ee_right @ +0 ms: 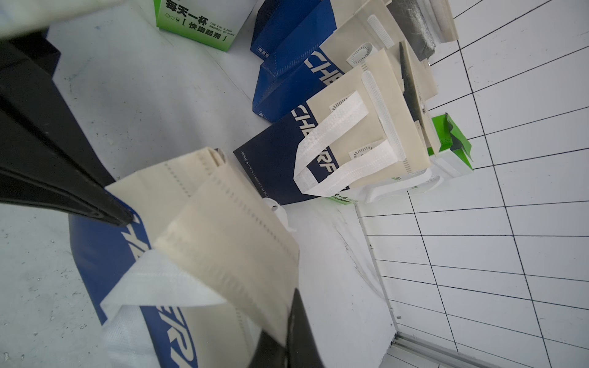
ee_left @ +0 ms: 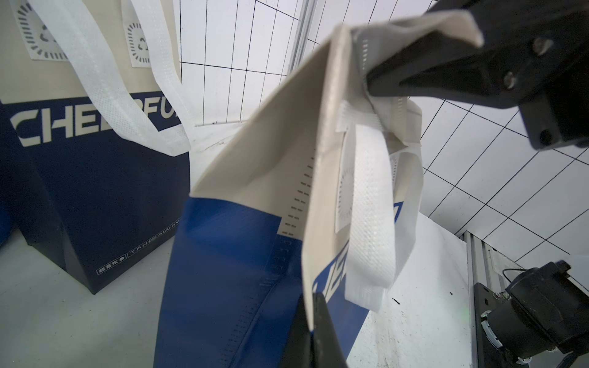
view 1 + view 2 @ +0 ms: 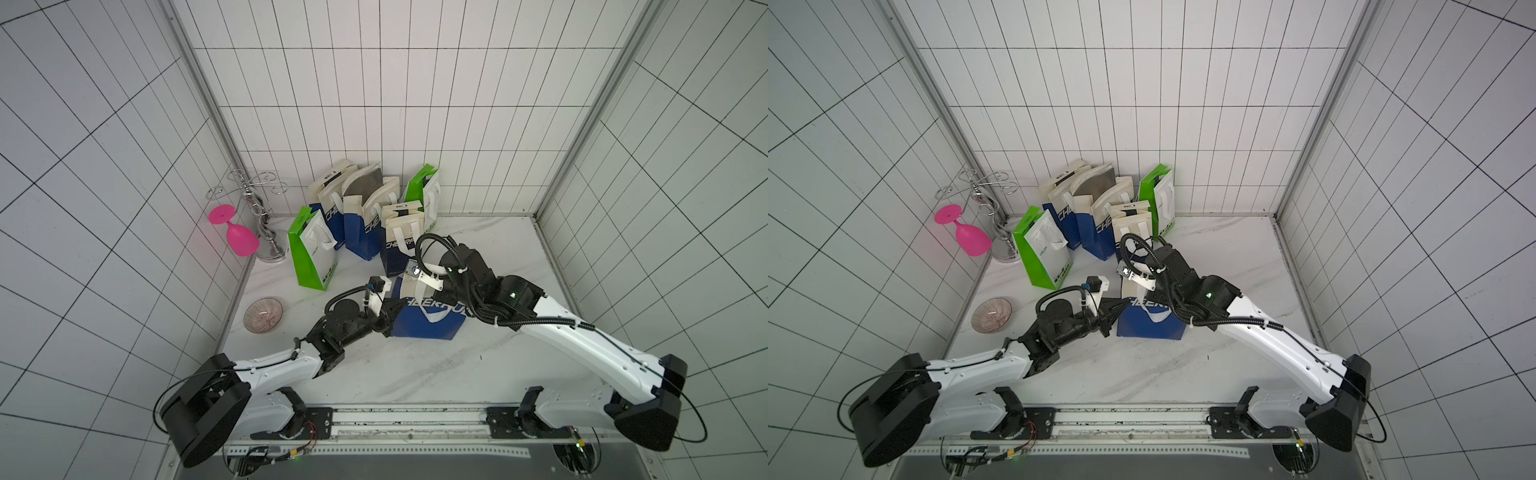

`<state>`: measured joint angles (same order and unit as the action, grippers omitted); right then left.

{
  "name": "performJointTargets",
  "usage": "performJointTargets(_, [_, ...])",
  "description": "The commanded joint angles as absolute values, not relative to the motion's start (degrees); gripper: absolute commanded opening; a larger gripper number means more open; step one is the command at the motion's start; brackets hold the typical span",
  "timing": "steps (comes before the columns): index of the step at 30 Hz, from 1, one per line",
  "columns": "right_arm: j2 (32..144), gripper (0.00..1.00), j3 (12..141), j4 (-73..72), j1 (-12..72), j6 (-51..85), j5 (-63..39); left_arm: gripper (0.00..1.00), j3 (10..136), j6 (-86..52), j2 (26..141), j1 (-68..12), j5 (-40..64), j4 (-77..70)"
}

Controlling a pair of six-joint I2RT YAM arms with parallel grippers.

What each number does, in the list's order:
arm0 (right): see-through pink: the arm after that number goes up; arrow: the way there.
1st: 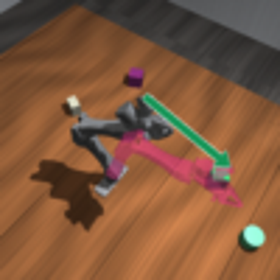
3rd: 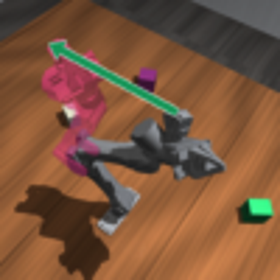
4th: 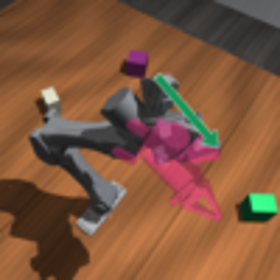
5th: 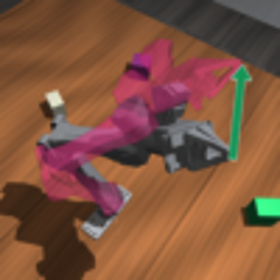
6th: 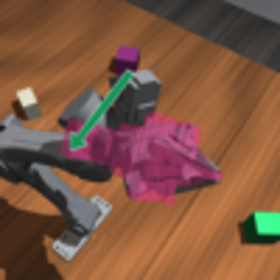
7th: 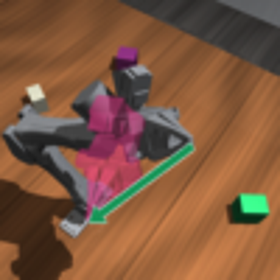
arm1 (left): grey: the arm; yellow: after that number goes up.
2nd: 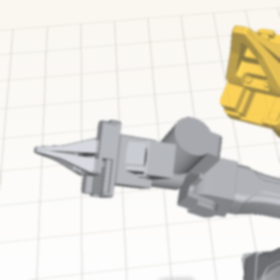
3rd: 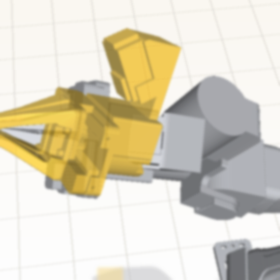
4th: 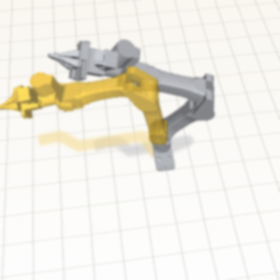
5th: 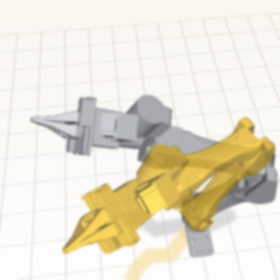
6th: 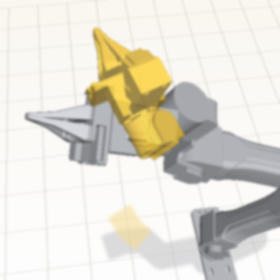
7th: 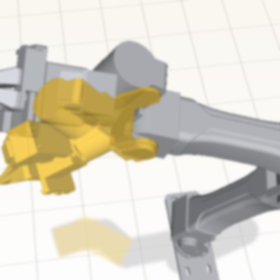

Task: Open the takeout bag
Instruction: Open the takeout bag at the center of the board.

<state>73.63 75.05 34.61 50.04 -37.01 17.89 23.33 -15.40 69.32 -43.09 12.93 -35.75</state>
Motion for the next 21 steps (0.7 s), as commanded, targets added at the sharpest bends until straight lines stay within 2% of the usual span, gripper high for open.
performJointTargets(1, [74.1, 0.0, 86.0, 37.9, 49.5, -39.3, 21.3, 0.0, 22.7, -14.7, 68.6, -43.0, 10.8, -31.3])
performJointTargets(9, [77.5, 0.0, 93.9, 43.0, 49.4, -41.6, 22.1, 0.0, 22.8, -14.4, 68.8, -42.9, 10.4, -30.5])
performJointTargets(21, [79.8, 0.0, 98.0, 44.1, 49.4, -45.9, 25.3, 0.0, 23.0, -14.0, 69.3, -42.9, 9.7, -29.5])
